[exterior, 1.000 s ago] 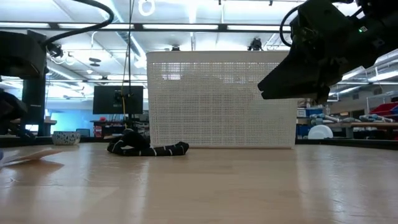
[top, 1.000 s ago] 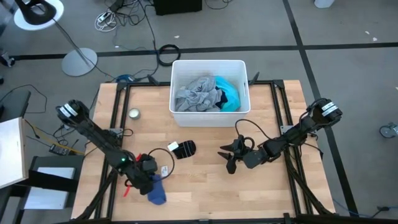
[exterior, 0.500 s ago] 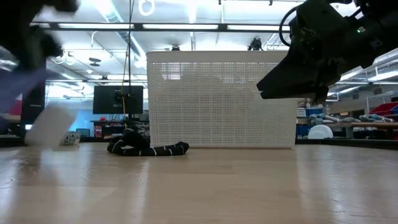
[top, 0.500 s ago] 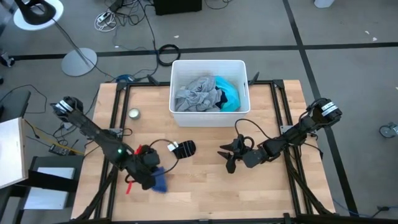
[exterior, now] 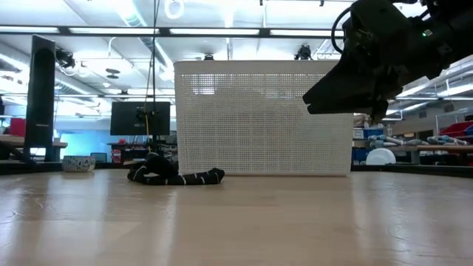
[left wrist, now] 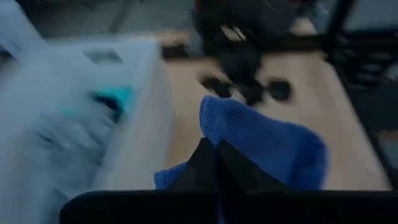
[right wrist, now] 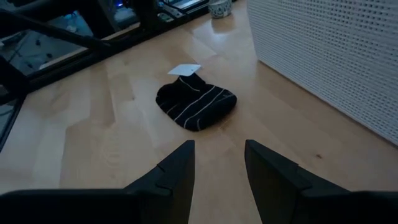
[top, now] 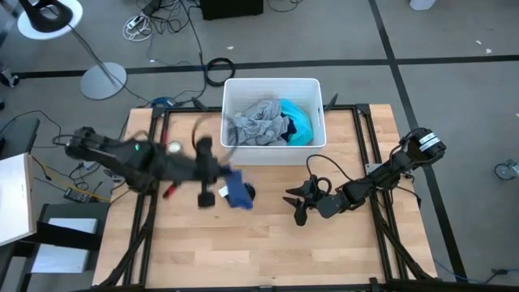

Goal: Sort clothes
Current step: Put the blue sock into the white laundry bin, then put the black sock into the white laundry bin

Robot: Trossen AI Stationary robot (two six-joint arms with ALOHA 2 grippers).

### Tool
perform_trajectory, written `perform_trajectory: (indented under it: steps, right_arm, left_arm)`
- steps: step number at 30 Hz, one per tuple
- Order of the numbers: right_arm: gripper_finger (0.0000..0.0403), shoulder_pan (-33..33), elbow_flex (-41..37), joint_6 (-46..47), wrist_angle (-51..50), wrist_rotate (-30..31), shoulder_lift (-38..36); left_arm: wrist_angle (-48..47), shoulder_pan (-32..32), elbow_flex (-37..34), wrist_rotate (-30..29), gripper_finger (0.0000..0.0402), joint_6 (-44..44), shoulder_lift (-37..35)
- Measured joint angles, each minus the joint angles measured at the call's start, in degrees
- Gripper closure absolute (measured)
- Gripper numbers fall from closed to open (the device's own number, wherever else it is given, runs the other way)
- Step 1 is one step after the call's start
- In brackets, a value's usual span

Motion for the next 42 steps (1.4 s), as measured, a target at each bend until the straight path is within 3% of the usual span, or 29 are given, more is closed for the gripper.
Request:
perform_trajectory:
  steps: [4, 7, 12, 17, 23, 29, 39, 42]
  right_arm:
    - [0.0261, 0.0, 0.0, -0.13, -0.01, 0.0, 0.0]
    - [0.0261, 0.0, 0.0, -0.18, 0.0, 0.0, 0.0]
    - [0.0261, 0.0, 0.0, -0.33, -0.01, 0.0, 0.0]
    - [0.0261, 0.0, 0.0, -0.79, -0.13, -0.52, 0.0]
    - [0.0261, -0.31, 0.0, -0.77, -0.11, -0.98, 0.0]
    - [0.0261, -0.31, 0.0, -0.57, 0.19, -2.57, 0.0]
    - [0.0261, -0.33, 0.0, -1.67, 1.6, -4.38, 0.0]
    - [0.0261, -0.46, 0.0, -5.21, 3.67, -5.29, 0.0]
  left_arm:
    - [2.1, 8.94, 5.79, 1.15, 0.0401, 11.04, 0.02]
    - [4.51, 16.71, 7.85, 6.3, 0.0401, 16.71, 0.05]
    - [8.69, 29.47, 8.13, 14.48, 0.0401, 18.4, 1.18]
    - [9.02, 37.34, 8.11, 15.69, 0.0391, 17.92, 3.82]
    - [9.82, 41.23, 8.11, 14.86, 0.0371, 18.11, 8.53]
    - [9.56, 42.03, 8.11, 19.51, 0.0334, 19.5, 12.06]
    - [3.67, 41.92, 8.11, 21.28, 0.0269, 14.98, 9.37]
    - [-2.38, 41.79, 7.95, 26.13, 0.0268, 15.81, 7.84]
